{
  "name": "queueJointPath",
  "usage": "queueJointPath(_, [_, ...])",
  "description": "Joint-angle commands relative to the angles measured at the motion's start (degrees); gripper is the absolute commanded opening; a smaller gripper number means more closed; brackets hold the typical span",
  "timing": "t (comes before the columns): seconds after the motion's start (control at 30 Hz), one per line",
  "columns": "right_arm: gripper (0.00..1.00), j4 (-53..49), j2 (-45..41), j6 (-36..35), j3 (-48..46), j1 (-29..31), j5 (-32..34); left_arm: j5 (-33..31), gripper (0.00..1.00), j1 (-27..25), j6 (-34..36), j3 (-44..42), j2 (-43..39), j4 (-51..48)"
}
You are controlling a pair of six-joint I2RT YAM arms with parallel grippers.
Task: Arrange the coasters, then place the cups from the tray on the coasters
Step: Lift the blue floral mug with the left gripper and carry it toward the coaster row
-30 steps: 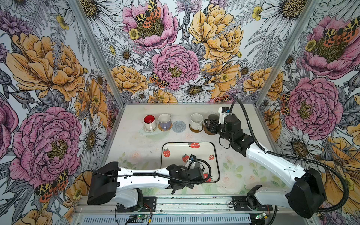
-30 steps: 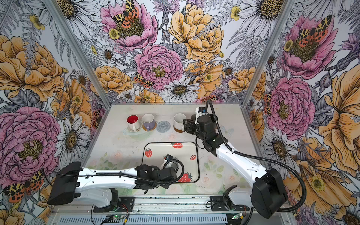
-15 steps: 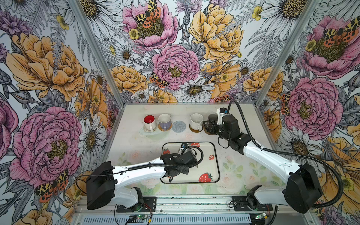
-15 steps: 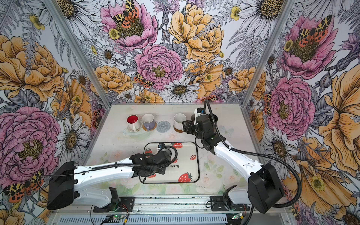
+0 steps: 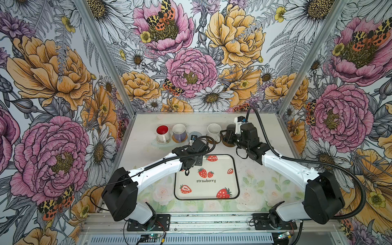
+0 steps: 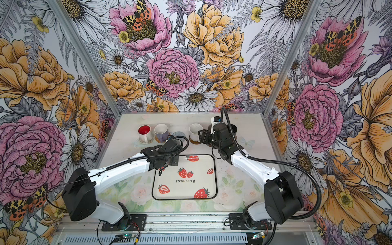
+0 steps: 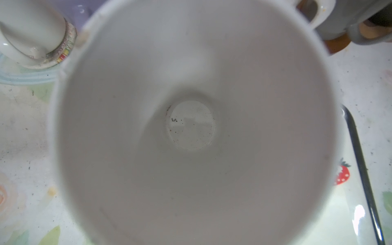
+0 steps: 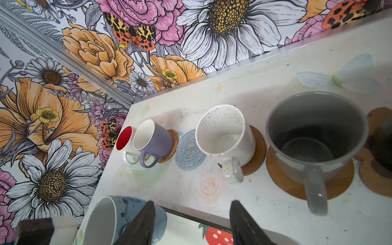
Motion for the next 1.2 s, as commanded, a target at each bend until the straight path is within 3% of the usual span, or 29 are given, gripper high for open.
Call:
queueJointPath(0.0, [0.59,1.98,1.14,-0.08,1.96,-0.67,-1.88,1.29,0.0,2.31,3.23,4.5,1.99,4.55])
queueJointPath(0.57, [0.59,4.26,-3.52,-0.36,-0.85,-2.46,-3.18,4.84,0.0,11.86,7.84,18.1,14.84,7.57])
queueJointPath(1.17, [0.59,8.81,-3.43,0.82,-2.0,-4.05,-7.03,7.55,0.0,16.07,7.39,21.96,23.73,11.66])
